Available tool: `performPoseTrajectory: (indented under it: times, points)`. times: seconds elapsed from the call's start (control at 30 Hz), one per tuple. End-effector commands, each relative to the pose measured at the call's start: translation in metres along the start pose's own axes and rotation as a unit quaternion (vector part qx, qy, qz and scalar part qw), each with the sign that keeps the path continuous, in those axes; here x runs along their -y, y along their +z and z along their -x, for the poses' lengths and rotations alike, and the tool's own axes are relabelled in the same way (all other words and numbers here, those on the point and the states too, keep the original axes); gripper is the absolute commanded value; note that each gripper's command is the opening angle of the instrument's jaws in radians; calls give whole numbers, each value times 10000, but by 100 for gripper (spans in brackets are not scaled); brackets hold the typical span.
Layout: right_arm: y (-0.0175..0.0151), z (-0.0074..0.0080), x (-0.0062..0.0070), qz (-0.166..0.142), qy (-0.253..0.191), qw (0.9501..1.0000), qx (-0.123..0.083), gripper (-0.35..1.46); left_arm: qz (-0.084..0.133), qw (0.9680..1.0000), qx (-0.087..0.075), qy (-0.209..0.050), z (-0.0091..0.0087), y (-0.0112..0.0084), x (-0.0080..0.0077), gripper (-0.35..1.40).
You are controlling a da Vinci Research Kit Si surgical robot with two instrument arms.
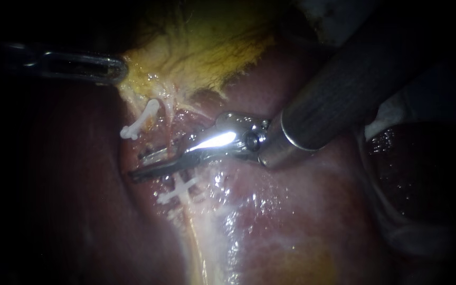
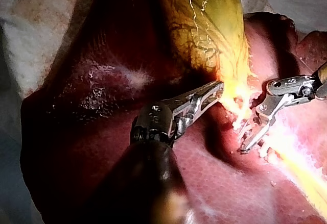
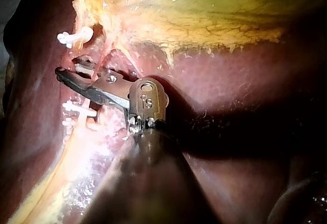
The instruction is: Clipping second clip right tube
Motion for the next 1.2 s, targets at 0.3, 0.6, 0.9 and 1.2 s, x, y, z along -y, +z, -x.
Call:
performPoseTrajectory:
  times: [0.3,0.6,0.9,1.2]
  points:
    - [-2,0,1,7,-1,10000,-6,16,1,10000,0,-1,0,0,0,-35]
    - [0,-2,-3,224,-190,9994,-187,58,2,10000,1,-1,0,0,0,-35]
    - [-15,-1,-1,387,-388,9983,-221,60,2,10000,1,-1,0,-1,1,-35]
    - [-37,-2,4,273,-518,9982,-125,60,3,10000,1,-1,-1,-1,1,-35]
